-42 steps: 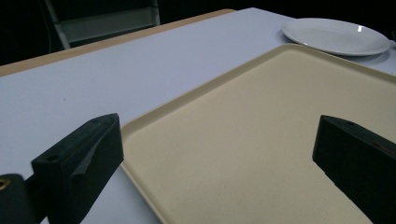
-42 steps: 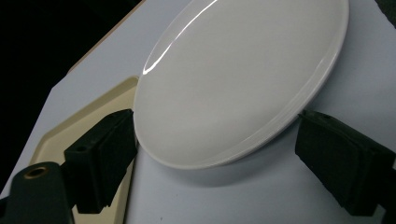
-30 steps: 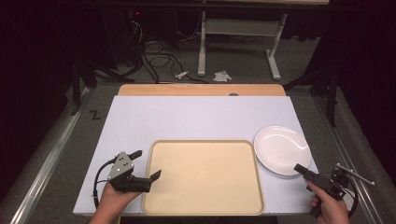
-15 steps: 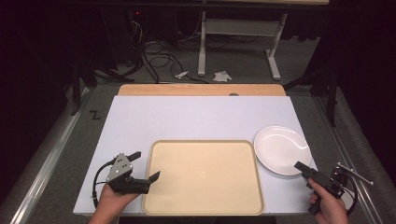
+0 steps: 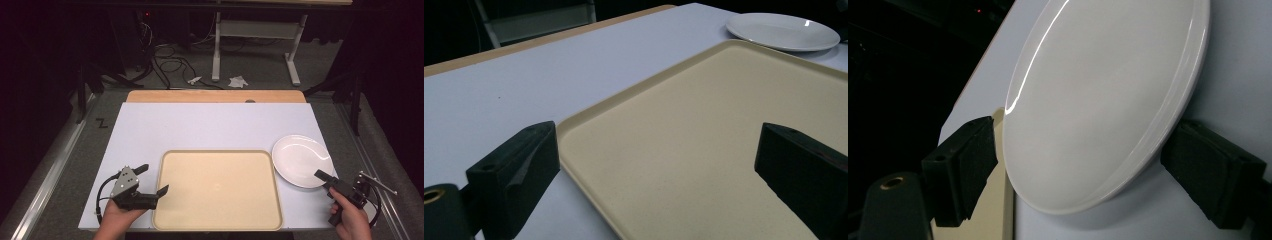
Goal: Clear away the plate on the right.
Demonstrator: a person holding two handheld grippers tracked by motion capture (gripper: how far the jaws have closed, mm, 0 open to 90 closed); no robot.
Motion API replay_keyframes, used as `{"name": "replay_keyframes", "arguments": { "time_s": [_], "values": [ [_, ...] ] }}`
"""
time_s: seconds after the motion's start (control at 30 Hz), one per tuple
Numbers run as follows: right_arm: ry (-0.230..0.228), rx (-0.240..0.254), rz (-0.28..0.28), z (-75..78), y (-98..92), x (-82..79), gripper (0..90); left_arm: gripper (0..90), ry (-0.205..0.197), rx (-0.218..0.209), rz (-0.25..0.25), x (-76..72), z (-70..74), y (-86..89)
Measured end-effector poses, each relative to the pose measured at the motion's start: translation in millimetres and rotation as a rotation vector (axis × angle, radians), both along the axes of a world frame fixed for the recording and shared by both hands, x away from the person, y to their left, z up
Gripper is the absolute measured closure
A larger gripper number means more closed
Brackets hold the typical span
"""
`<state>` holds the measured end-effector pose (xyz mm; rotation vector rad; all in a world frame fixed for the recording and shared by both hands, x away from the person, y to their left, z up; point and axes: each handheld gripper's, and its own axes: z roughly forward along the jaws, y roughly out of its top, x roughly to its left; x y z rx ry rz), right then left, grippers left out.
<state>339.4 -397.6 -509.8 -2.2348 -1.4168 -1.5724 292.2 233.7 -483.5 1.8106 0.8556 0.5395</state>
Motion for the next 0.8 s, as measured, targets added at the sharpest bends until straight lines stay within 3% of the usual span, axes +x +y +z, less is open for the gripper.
{"name": "replay_keyframes", "arguments": {
  "time_s": [0.2,0.5,0.6,0.8],
  "values": [
    [0.003,0.005,0.003,-0.8,-1.7,2.7,16.0,5.2,-0.004,0.004,0.009,-2.7,-0.1,2.3],
    [0.023,-0.053,-0.012,-2.0,-4.2,-0.6,38.8,5.2,-0.009,-0.003,0.015,-5.4,1.3,4.4],
    [0.035,-0.031,-0.026,-5.2,-9.4,-1.5,49.8,5.3,-0.008,-0.002,0.009,-5.4,1.2,3.6],
    [0.044,0.022,-0.04,-11.5,-16.6,-2.7,61.6,5.4,-0.009,-0.003,0.005,-5.4,1.4,3.5]
  ]
}}
